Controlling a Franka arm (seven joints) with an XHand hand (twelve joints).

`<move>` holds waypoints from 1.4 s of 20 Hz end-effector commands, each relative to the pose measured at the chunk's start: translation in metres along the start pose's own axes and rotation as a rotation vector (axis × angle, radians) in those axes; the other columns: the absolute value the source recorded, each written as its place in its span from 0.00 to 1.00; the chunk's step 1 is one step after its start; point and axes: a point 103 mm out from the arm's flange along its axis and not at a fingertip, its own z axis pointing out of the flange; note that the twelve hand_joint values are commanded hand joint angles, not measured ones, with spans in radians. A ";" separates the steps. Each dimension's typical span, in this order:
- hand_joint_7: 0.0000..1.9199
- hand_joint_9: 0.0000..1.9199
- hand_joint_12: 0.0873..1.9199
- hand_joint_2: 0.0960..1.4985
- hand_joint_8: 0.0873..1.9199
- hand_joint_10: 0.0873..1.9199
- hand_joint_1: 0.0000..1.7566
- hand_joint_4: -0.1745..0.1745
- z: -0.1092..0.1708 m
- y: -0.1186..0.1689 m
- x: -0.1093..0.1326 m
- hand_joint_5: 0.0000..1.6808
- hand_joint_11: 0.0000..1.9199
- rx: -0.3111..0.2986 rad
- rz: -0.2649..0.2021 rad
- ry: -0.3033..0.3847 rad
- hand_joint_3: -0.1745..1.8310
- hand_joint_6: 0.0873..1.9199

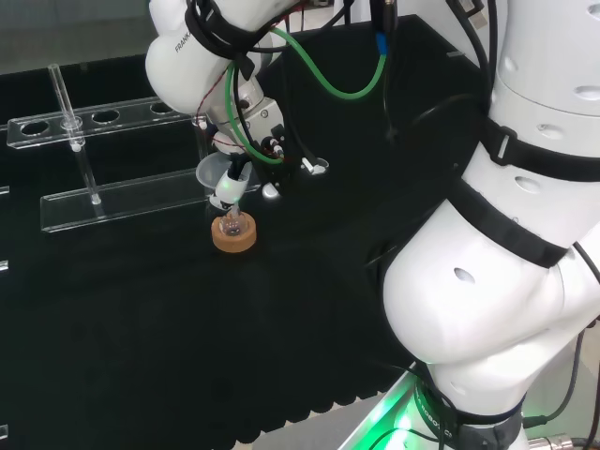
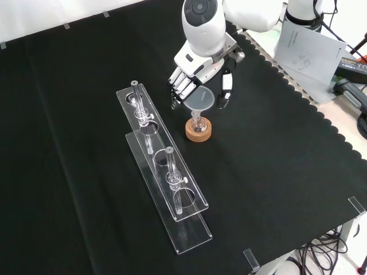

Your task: Place the funnel on the round-bottom flask.

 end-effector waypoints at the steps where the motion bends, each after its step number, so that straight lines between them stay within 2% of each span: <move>1: 0.02 0.19 0.72 0.39 0.34 0.33 0.25 0.38 0.001 -0.006 -0.001 0.16 0.19 0.005 -0.013 0.006 0.25 0.00; 6: 0.00 0.16 0.73 0.39 0.34 0.35 0.24 0.38 0.003 -0.010 -0.004 0.15 0.17 0.016 -0.009 0.011 0.23 0.00; 12: 0.00 0.10 0.74 0.41 0.25 0.37 0.24 0.39 0.006 -0.015 -0.006 0.12 0.14 0.017 -0.005 0.015 0.20 0.00; 18: 0.00 0.02 0.75 0.42 0.00 0.38 0.24 0.44 0.002 -0.016 -0.005 0.01 0.10 0.012 -0.008 0.008 0.18 0.00; 23: 0.00 0.00 0.75 0.42 0.00 0.37 0.24 0.46 0.000 -0.016 0.000 0.00 0.08 0.002 -0.020 -0.005 0.17 0.00; 28: 0.00 0.00 0.75 0.42 0.00 0.37 0.24 0.46 -0.004 -0.019 0.000 0.00 0.07 -0.040 -0.018 -0.006 0.17 0.00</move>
